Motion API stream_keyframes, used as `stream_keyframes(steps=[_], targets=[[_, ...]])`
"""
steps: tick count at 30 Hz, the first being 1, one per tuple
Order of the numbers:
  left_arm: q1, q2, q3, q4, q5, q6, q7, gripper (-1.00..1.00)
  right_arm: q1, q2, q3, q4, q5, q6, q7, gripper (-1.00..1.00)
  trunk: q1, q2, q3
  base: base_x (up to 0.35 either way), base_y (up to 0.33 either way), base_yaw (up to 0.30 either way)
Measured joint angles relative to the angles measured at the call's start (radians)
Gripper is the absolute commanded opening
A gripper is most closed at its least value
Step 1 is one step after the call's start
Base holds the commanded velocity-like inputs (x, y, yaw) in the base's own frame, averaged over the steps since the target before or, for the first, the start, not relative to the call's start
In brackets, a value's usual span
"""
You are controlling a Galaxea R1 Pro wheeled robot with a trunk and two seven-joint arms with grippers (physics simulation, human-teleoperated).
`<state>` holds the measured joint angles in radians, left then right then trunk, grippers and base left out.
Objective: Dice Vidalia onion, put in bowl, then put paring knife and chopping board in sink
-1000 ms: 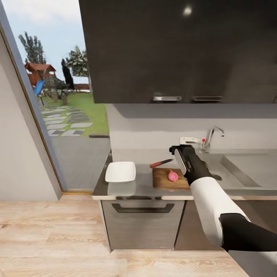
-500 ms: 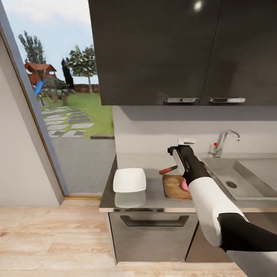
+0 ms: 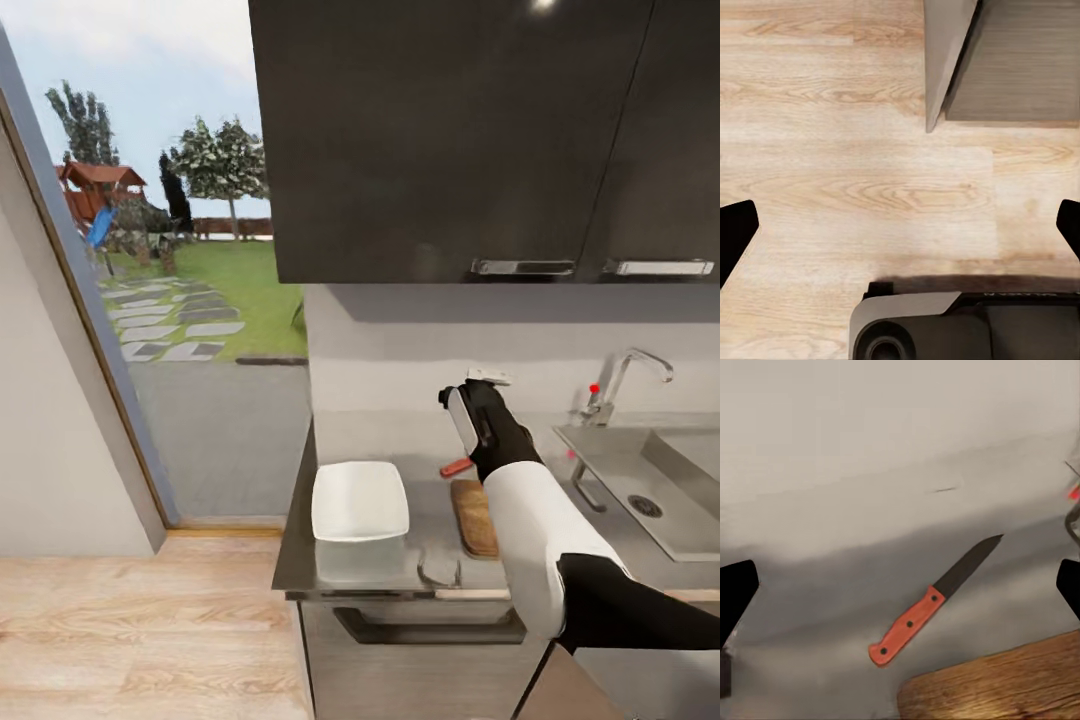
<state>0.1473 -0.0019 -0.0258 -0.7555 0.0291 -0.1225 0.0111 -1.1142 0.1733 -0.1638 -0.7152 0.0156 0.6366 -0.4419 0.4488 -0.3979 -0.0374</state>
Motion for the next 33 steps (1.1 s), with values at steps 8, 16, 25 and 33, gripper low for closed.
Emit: stream_keyframes(steps=[8, 16, 25, 33], targets=[[0.0, 0.0, 0.0, 0.002, 0.0, 0.0, 0.0, 1.0, 0.0, 0.0, -0.017, 0.058, 0.0, -0.001, -0.01, 1.0, 0.0, 0.0, 0.0, 0.214, 0.069, 0.0], [0.0, 0.0, 0.0, 0.002, 0.0, 0.0, 0.0, 1.0, 0.0, 0.0, -0.11, 0.113, -0.002, 0.0, -0.012, 1.0, 0.001, 0.0, 0.0, 0.036, 0.004, 0.0], [0.0, 0.0, 0.0, 0.002, 0.0, 0.0, 0.0, 1.0, 0.0, -0.004, -0.184, 0.155, -0.002, 0.0, -0.044, 1.0, 0.0, 0.0, 0.0, 0.078, 0.0, 0.0], [0.0, 0.0, 0.0, 0.002, 0.0, 0.0, 0.0, 1.0, 0.0, -0.003, -0.184, 0.167, -0.002, 0.0, -0.054, 1.0, 0.0, 0.0, 0.0, 0.23, 0.0, 0.0]])
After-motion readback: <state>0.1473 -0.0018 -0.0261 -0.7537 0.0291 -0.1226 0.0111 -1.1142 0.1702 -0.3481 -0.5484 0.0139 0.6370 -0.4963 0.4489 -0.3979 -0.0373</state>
